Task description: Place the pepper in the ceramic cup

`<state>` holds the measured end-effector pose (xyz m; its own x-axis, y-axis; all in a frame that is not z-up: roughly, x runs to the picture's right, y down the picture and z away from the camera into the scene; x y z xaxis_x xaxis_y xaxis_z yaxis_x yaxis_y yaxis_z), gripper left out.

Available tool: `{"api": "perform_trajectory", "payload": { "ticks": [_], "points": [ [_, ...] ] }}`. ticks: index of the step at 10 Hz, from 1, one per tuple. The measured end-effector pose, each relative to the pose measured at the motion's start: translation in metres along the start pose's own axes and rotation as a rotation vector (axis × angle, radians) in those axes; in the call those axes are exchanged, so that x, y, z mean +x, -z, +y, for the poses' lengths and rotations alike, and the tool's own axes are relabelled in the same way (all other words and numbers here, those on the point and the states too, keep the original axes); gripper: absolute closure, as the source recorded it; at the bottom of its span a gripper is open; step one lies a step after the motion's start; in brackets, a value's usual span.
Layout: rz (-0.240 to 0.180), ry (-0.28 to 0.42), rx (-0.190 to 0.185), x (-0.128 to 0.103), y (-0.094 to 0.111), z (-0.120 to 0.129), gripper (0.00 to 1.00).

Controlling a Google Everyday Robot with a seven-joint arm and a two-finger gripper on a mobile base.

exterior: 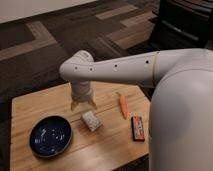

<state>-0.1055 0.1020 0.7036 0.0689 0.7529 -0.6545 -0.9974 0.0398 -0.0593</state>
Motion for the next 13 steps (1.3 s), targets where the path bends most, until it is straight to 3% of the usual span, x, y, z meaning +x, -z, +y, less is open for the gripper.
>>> {"api": "perform_trajectory", "payload": {
  "ticks": [8,10,13],
  "points": [
    [-0.001,-0.002,0.000,0.000,0.000,-0.001,0.35],
    [-0.020,-0.023,0.012,-0.014,-0.002,-0.027,0.35],
    [-0.015,0.015,0.045,-0.036,-0.009,-0.064,0.35]
  ]
}}
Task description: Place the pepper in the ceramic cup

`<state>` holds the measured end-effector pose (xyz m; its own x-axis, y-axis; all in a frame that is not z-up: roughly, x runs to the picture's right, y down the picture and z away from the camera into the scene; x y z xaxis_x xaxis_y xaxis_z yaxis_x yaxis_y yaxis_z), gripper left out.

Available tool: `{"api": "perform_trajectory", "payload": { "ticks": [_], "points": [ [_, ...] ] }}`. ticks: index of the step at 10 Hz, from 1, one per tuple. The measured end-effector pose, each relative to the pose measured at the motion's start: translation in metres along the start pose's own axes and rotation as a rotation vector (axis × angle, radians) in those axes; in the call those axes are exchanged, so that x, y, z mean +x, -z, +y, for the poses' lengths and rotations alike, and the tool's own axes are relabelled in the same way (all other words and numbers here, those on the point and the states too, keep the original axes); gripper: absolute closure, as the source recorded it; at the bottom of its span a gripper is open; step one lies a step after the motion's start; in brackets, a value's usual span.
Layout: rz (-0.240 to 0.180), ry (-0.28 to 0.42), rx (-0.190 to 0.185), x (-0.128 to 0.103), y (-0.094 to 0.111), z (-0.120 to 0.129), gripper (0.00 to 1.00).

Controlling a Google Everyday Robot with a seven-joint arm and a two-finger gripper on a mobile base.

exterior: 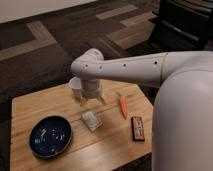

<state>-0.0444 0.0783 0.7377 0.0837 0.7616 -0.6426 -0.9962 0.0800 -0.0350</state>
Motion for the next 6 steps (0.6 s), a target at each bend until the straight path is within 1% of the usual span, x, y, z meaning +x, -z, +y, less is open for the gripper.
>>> {"api": "perform_trajectory", "payload": {
  "ticks": [1,2,3,4,5,6],
  "points": [
    [-0.012,0.038,0.011,-0.015,-0.002,-0.022,0.35],
    [-0.036,0.077,0.036,-0.030,-0.004,-0.047,0.35],
    [-0.045,0.102,0.059,-0.038,-0.006,-0.070,0.35],
    [-0.038,0.129,0.084,-0.039,-0.011,-0.096,0.35],
    [-0.025,0.137,0.102,-0.037,-0.016,-0.115,0.35],
    [-0.023,0.142,0.111,-0.038,-0.018,-0.123,0.35]
  ]
}}
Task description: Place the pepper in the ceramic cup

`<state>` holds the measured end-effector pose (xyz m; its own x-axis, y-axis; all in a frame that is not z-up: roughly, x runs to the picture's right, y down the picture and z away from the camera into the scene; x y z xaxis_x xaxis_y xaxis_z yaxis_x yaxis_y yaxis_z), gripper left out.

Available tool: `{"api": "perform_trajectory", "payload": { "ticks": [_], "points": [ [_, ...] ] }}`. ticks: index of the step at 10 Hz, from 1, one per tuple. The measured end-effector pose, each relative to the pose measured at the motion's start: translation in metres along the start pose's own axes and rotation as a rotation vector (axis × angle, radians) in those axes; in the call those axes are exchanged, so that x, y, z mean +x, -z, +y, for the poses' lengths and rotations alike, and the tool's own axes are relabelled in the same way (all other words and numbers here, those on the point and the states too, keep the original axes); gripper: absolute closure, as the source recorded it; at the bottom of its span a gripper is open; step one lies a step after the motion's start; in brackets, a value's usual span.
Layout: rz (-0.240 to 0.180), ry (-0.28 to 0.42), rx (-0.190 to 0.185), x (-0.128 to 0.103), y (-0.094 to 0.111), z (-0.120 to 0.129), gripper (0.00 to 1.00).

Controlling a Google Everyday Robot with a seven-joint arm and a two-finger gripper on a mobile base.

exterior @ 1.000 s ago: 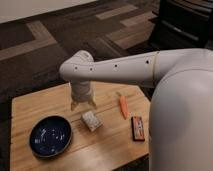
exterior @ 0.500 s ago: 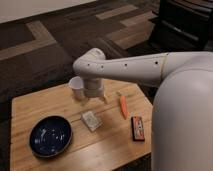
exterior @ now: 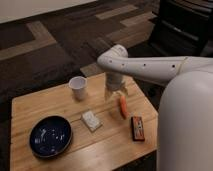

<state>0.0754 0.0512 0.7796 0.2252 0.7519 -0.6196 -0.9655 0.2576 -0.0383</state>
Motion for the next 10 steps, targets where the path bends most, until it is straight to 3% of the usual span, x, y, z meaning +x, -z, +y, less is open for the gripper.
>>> {"api": "perform_trajectory", "payload": {
  "ticks": [4,7,10],
  "points": [
    [0.004,0.000,-0.007,0.000,0.000,0.003,0.35],
    [0.004,-0.095,-0.055,-0.009,-0.029,-0.010,0.35],
    [0.007,-0.144,-0.093,-0.023,-0.055,-0.012,0.35]
  ]
}}
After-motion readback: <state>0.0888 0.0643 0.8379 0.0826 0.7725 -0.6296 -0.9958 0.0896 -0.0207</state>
